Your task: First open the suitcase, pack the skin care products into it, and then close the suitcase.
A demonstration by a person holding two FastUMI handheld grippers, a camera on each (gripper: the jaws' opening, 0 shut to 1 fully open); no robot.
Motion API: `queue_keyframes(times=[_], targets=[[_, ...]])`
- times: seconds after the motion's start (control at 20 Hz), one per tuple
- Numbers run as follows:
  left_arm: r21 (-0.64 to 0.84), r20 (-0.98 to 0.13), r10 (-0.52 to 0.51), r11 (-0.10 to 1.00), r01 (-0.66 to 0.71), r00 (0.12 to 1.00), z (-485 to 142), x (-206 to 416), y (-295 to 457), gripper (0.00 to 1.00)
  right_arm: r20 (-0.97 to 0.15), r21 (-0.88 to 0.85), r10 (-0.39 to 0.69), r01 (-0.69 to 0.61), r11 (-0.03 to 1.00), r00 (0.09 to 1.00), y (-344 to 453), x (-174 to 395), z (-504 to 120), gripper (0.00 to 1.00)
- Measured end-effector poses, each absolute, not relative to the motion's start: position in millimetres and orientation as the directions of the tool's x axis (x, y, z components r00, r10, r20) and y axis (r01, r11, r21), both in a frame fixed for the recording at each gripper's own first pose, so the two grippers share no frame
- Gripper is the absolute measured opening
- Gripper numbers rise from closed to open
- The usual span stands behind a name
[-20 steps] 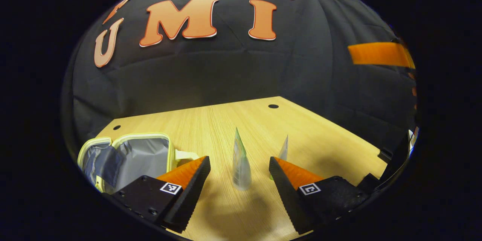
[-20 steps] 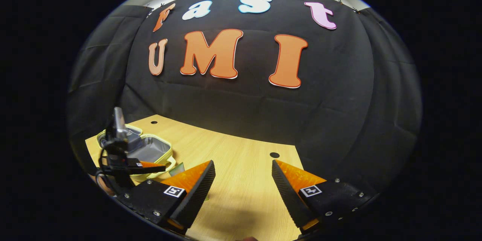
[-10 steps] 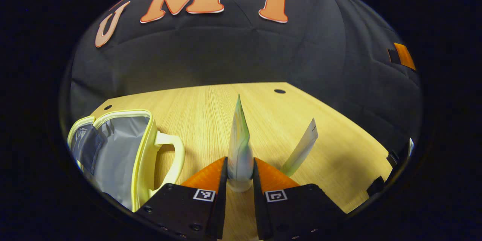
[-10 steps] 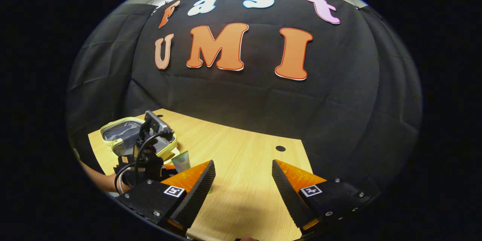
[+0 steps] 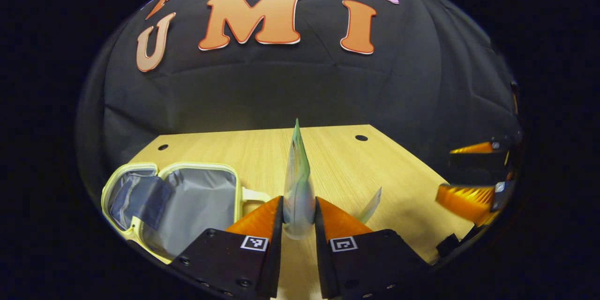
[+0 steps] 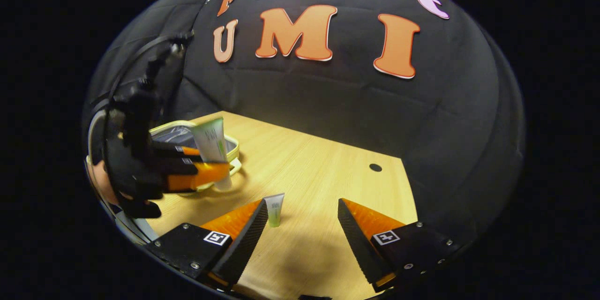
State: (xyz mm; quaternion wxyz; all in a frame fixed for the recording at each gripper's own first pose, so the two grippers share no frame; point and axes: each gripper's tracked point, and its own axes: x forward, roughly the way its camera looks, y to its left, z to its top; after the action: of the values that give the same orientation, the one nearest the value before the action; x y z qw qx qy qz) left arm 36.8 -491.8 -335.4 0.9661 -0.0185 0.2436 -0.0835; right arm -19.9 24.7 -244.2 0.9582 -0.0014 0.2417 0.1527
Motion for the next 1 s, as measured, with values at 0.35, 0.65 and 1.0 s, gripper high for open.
queue_keyframes(times=[0.35, 0.65, 1.0], targets=[[-0.032, -0.431, -0.033, 0.999, 0.021, 0.902, -279, 13, -426, 0.35, -0.544, 0.156, 0.399, -0.378, 0.913, 0.738, 71, -3, -304, 0.92], [0.028, -0.440, 0.060, 0.998, -0.053, 0.896, -268, -6, -377, 0.33, -0.600, 0.161, 0.408, -0.396, 0.904, 0.688, 91, 18, -348, 0.70], [0.051, -0.459, 0.097, 0.995, -0.083, 0.883, -271, -4, -341, 0.33, -0.630, 0.249, 0.436, -0.365, 0.897, 0.642, 108, 15, -349, 0.36]])
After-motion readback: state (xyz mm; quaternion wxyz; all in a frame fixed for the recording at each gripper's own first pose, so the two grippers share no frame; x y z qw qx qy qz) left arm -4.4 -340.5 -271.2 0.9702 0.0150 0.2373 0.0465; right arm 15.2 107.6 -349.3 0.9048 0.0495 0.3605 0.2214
